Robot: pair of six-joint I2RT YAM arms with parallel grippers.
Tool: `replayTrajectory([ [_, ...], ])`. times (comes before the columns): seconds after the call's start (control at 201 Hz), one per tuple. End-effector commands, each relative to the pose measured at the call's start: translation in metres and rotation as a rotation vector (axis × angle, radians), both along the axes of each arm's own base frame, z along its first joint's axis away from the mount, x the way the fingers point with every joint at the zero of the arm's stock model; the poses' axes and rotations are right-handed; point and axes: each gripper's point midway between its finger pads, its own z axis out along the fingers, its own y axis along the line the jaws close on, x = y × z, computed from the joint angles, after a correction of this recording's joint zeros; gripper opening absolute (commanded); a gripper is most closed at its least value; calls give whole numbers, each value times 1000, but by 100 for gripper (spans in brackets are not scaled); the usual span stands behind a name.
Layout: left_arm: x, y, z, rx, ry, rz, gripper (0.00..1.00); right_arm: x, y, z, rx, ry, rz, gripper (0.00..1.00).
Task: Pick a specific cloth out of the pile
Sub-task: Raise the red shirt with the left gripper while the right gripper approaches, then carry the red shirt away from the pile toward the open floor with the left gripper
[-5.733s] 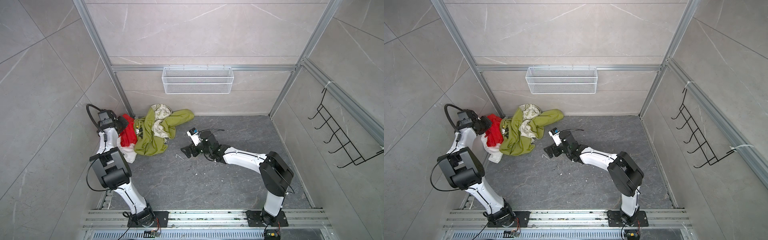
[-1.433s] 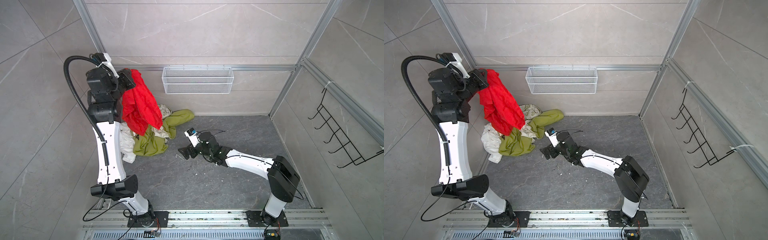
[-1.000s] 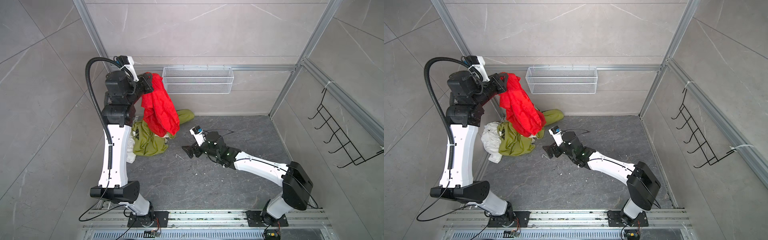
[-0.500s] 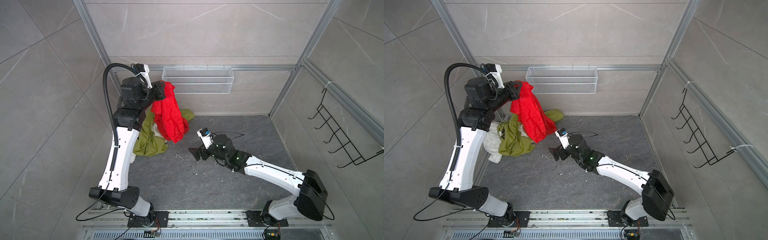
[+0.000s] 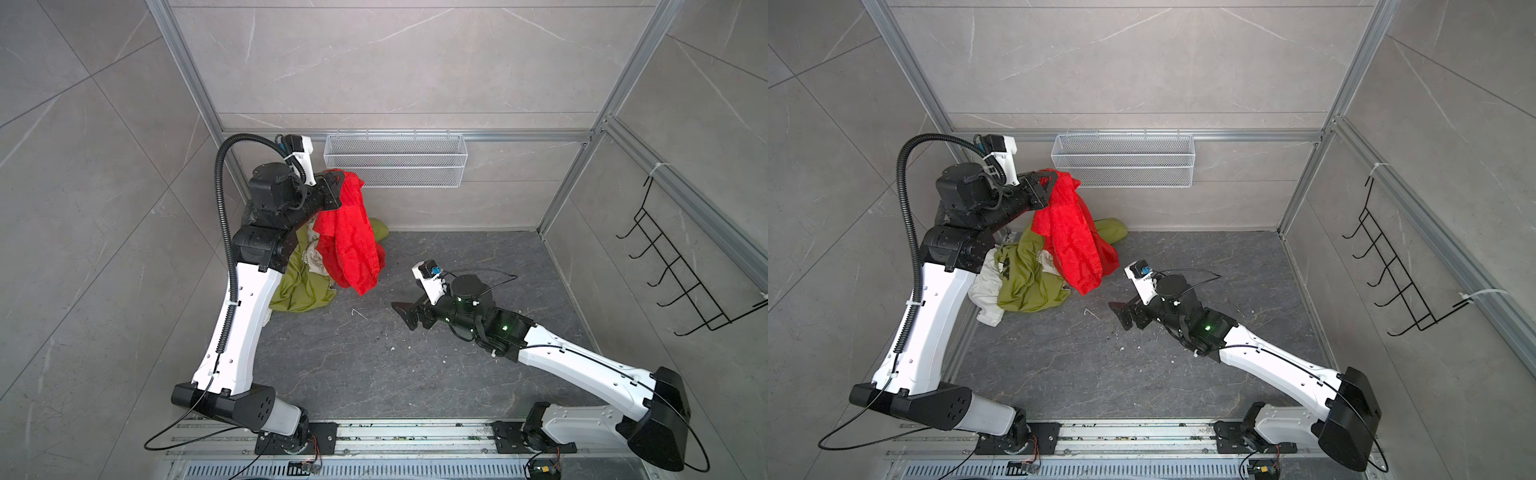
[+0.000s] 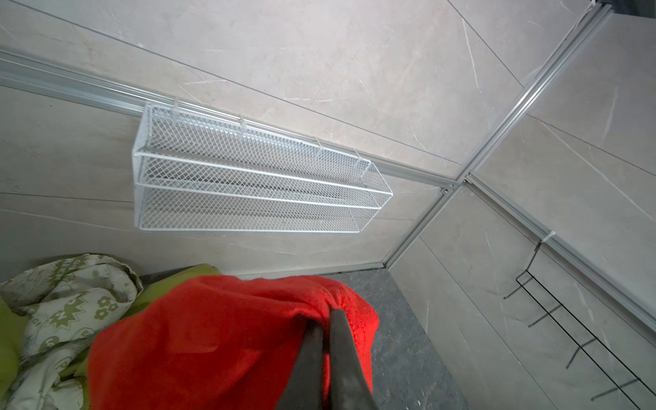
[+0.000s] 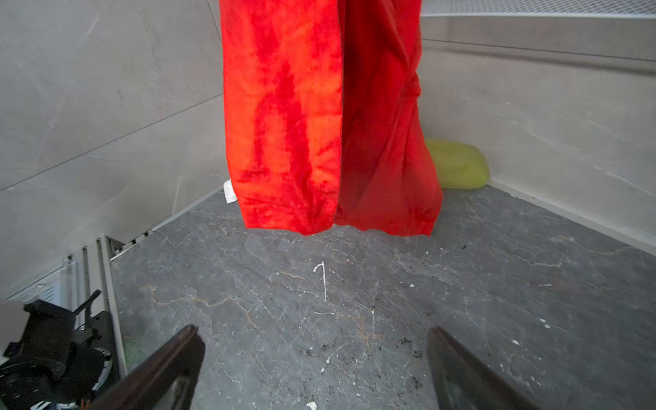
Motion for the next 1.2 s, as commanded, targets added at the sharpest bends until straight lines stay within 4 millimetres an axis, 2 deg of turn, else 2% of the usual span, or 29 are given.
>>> replayTrajectory([
  [0.0,-33,-14,39,-14,-156,-129,0,-2,-1,16,32,0,36,100],
  [0.219,-48,-39,22,-19,-125,-264,0,5,-18,23,53,-4,2,100],
  [0.553,-60,-73,5,1,-100,-359,0,10,-39,21,42,-10,-67,100],
  [0.842,-68,-100,-2,24,-94,-413,0,4,-54,19,18,-22,-102,100],
  [1.191,-69,-125,-8,39,-83,-448,0,-11,-85,31,10,-60,-164,100],
])
